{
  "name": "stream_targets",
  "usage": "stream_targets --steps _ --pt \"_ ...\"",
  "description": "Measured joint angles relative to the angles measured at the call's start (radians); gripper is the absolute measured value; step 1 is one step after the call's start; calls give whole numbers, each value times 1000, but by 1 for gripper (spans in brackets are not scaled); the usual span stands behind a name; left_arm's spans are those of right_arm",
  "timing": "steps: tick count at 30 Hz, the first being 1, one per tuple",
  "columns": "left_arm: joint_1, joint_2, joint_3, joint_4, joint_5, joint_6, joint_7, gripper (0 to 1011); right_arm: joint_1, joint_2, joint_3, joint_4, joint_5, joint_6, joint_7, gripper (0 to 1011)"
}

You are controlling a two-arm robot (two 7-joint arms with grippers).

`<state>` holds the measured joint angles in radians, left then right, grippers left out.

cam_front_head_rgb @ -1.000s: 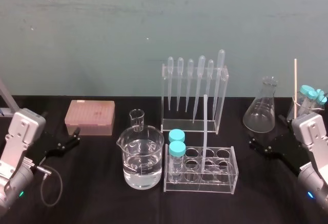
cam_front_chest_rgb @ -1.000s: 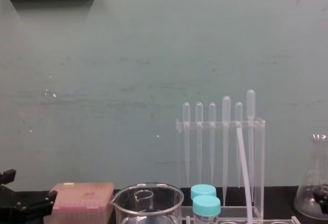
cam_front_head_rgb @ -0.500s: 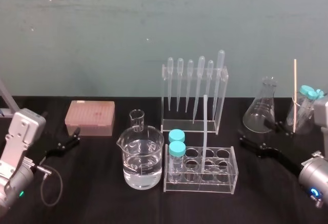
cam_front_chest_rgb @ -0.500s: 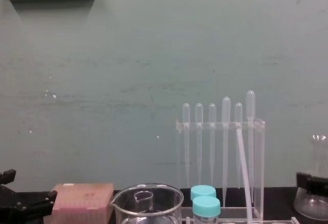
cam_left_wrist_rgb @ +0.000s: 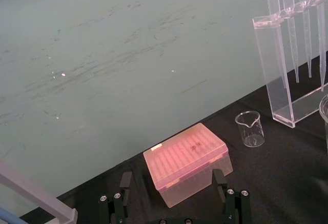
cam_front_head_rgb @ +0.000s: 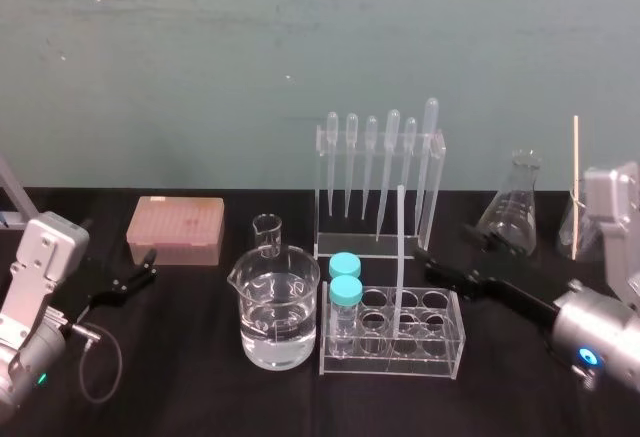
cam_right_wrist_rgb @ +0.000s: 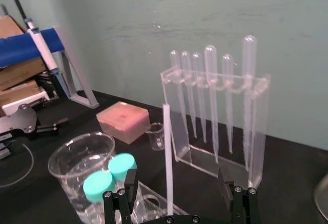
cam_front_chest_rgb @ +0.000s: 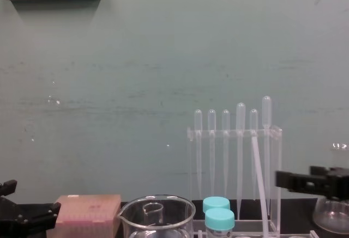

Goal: Pick up the stirring rod with one hand, then place it down.

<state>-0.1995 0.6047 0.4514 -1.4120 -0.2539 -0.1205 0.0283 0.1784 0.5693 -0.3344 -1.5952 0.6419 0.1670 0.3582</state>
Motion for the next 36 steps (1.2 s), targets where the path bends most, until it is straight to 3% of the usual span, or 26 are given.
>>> stream_targets --steps 4,14,23,36 --pt "0 0 0 0 0 0 0 1000 66 -37 -29 61 -23 -2 28 1003" --pt "0 0 0 0 0 0 0 1000 152 -92 -68 151 -52 -8 64 1003" --pt "0 0 0 0 0 0 0 1000 188 -121 -82 198 -71 -20 73 1003" --pt "0 0 0 0 0 0 0 1000 186 -119 -80 194 -69 -19 72 965"
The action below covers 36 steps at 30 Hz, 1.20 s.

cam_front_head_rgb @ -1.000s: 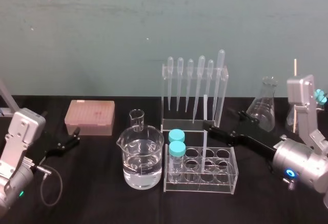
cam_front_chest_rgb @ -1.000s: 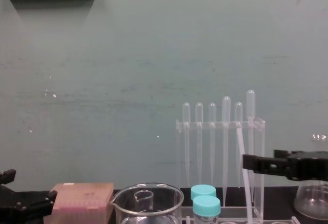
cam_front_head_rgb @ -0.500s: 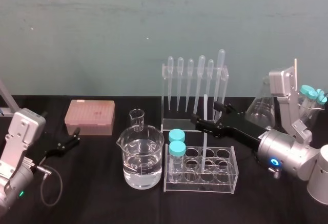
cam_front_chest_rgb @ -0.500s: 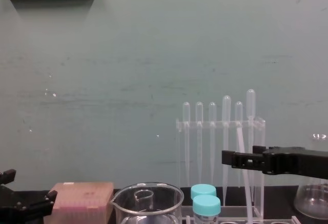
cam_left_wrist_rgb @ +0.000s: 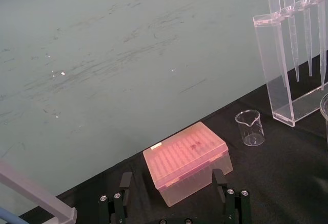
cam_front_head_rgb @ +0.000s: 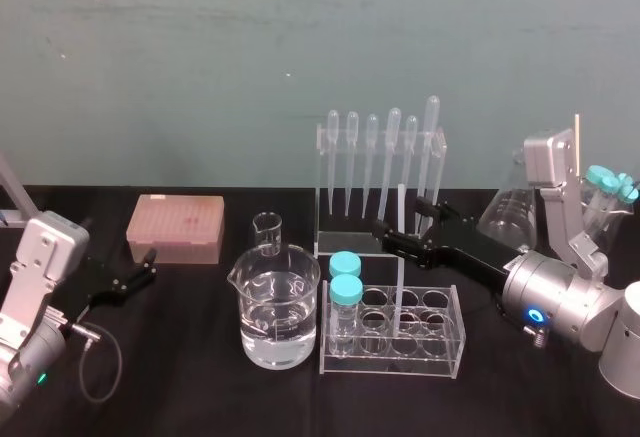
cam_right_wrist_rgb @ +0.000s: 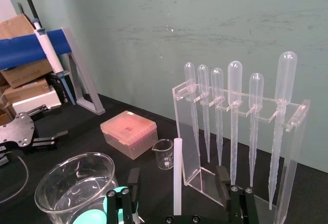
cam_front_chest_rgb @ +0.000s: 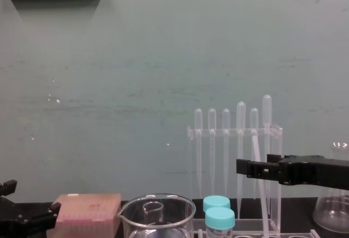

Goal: Pick up the stirring rod with one hand, then place it down.

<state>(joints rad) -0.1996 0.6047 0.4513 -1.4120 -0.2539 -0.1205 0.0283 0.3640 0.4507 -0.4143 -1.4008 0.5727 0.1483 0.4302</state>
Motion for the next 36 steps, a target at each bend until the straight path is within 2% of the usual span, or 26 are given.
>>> stream_targets --steps 9,13,16,27,31,36 --pt "0 0 0 0 0 0 0 1000 -1 1 1 -1 1 1 -1 735" --pt "0 0 0 0 0 0 0 1000 -1 1 1 -2 1 2 -1 573" --pt "0 0 0 0 0 0 0 1000 -1 1 2 -2 2 2 -1 510" --pt "0 0 0 0 0 0 0 1000 -2 2 2 -3 3 3 -2 136" --pt "0 0 0 0 0 0 0 1000 -2 2 1 -3 3 3 -2 57" --pt "0 0 0 0 0 0 0 1000 -2 2 1 -3 3 3 -2 57"
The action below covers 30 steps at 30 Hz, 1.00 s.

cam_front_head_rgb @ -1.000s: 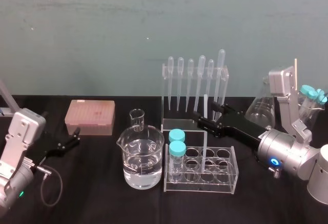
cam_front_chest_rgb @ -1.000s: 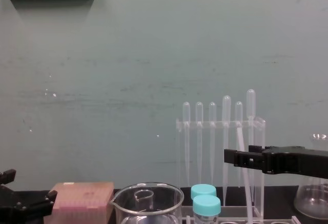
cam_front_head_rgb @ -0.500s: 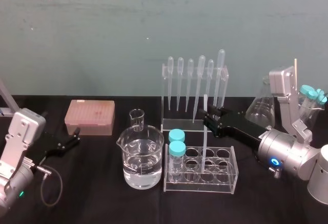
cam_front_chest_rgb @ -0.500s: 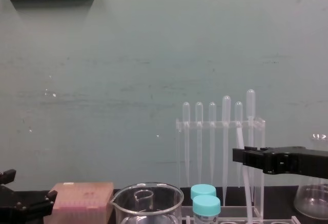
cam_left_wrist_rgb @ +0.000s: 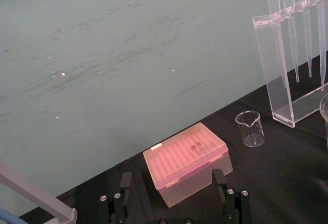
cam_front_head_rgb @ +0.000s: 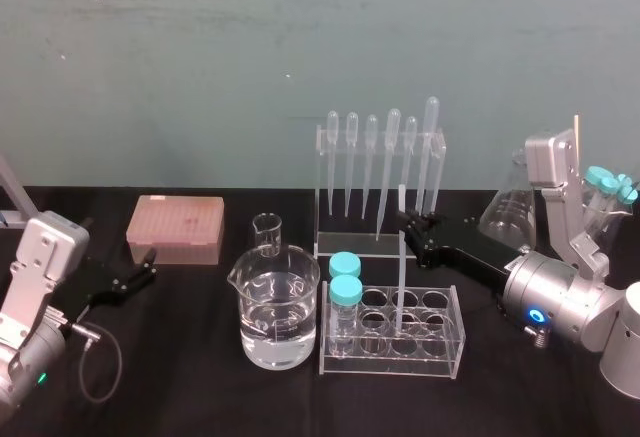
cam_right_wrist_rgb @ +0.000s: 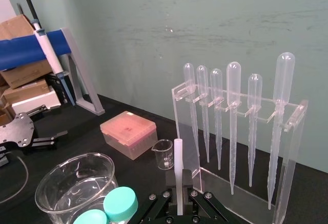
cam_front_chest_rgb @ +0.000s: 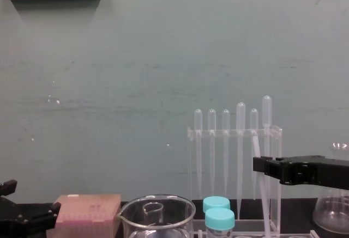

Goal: Pick up the stirring rod with one hand, then place it down.

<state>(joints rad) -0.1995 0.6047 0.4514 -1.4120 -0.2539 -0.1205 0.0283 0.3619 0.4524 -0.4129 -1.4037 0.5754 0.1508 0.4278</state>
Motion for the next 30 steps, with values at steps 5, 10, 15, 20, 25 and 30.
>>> stream_targets --steps 5,10,15,20,25,30 --pt "0 0 0 0 0 0 0 1000 -6 -3 3 -2 -5 -23 0 57" --pt "0 0 0 0 0 0 0 1000 -22 -6 9 -12 -29 -77 1 57" --pt "0 0 0 0 0 0 0 1000 -46 2 21 -43 -57 -118 1 57" --pt "0 0 0 0 0 0 0 1000 -65 14 50 -98 -57 -140 6 57" --pt "0 0 0 0 0 0 0 1000 -71 26 92 -172 -21 -137 19 57" --pt "0 0 0 0 0 0 0 1000 -67 46 119 -226 0 -133 27 57"
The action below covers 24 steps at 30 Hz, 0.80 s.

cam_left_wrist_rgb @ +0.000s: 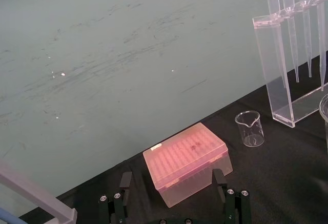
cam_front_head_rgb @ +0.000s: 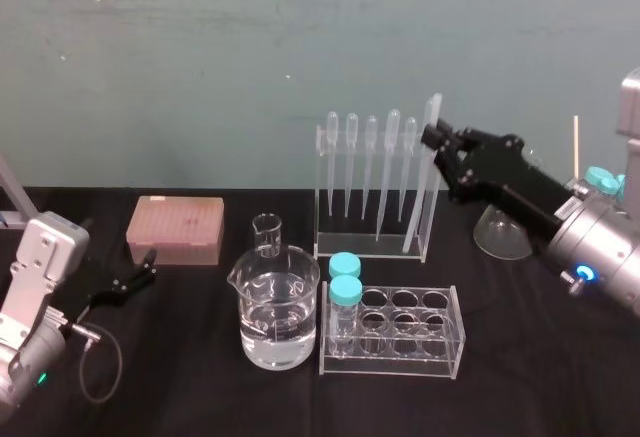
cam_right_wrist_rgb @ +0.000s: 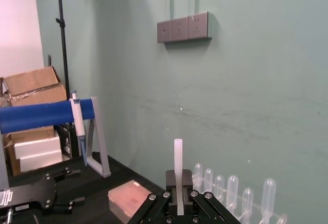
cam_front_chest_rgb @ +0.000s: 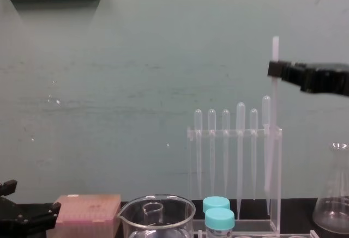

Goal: Pick up the stirring rod with one hand, then place it down.

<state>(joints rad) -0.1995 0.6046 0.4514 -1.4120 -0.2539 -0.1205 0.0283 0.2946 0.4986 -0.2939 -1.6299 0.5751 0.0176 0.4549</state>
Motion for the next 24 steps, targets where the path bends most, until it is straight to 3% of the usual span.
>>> stream_targets --steps 11,24 --pt "0 0 0 0 0 0 0 1000 7 29 11 -29 3 -4 7 57" --pt "0 0 0 0 0 0 0 1000 -5 39 10 -42 9 -8 11 57"
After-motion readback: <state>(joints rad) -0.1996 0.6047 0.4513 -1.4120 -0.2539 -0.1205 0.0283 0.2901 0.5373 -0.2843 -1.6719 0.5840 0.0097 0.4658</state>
